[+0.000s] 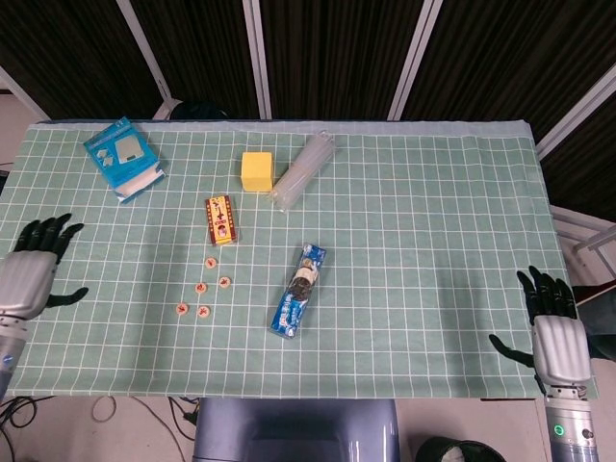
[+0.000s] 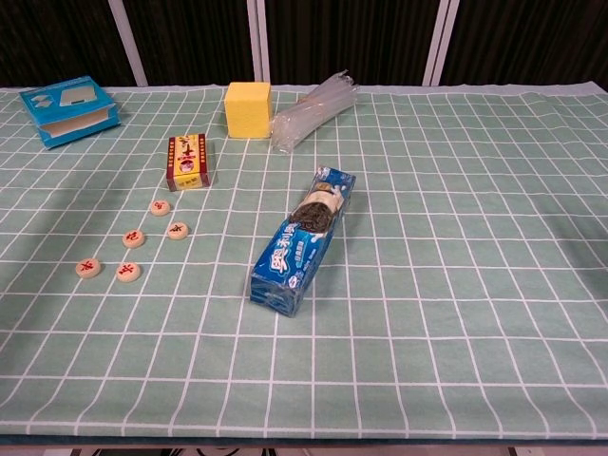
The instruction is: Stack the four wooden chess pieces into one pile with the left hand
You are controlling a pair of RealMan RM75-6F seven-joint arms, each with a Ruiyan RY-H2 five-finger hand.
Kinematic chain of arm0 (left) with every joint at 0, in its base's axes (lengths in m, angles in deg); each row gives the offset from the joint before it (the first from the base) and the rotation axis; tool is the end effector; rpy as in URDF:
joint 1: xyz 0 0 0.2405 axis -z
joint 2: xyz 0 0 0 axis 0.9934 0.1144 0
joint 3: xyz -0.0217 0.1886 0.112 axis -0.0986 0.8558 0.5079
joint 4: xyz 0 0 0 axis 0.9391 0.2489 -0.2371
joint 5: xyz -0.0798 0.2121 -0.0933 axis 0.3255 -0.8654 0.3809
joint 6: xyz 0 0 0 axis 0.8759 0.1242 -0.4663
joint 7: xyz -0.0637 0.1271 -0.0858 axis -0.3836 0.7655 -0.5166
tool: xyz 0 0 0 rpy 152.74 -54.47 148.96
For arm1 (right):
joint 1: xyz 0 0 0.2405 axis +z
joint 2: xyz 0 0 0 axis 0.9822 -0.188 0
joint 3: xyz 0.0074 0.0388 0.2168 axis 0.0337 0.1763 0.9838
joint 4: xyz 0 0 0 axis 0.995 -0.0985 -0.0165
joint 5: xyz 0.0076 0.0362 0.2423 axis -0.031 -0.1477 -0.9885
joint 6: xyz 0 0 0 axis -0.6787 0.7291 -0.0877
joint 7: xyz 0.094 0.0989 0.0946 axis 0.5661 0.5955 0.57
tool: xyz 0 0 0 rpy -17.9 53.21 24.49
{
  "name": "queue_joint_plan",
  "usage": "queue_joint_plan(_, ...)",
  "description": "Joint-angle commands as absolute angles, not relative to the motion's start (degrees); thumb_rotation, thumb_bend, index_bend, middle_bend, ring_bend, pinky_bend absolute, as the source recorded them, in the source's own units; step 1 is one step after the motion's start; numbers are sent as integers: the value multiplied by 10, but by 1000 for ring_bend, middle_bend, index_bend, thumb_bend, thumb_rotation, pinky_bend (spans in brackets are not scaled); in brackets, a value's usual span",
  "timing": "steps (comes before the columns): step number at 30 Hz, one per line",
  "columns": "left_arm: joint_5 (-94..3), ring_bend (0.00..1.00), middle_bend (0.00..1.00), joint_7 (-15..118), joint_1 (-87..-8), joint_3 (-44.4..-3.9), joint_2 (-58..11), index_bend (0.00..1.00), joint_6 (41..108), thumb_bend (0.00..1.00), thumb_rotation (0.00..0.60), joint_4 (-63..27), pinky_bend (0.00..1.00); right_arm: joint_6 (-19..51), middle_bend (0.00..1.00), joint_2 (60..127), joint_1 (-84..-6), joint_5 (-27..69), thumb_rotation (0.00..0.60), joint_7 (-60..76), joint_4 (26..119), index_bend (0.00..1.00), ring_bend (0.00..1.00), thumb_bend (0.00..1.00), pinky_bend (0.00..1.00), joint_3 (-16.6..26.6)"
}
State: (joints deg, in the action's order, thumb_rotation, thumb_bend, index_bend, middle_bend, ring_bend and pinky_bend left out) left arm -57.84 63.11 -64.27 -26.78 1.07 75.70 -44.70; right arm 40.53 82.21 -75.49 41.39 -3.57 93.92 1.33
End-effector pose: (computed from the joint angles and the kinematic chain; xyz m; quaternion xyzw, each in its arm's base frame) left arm -0.2455 0.2986 0.1099 -0.6591 -0.3673 -0.3285 0.5681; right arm -0.2635 -0.2097 0.0895 0.5495 -0.3784 0.4085 0.6229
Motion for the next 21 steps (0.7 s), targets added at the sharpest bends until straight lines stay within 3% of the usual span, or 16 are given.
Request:
queue_joint_plan(1, -533, 0, 0, 704, -588, -285, -32, 180, 719, 129, 600, -447, 0, 403, 11, 822, -755, 409, 600, -34, 940, 0, 0, 233, 0, 15)
queue_joint_plan(11, -434, 0, 0, 838, -504, -283, -135, 233, 684, 133, 600, -418, 0, 401, 11, 820, -756, 393, 600, -32, 944, 0, 0, 232, 0, 22)
queue_joint_plan(21, -429, 0, 0, 877, -464, -265, -208, 330, 692, 154, 600, -393, 0, 400, 11, 820, -756, 383, 600, -33, 946, 0, 0, 233, 0, 26)
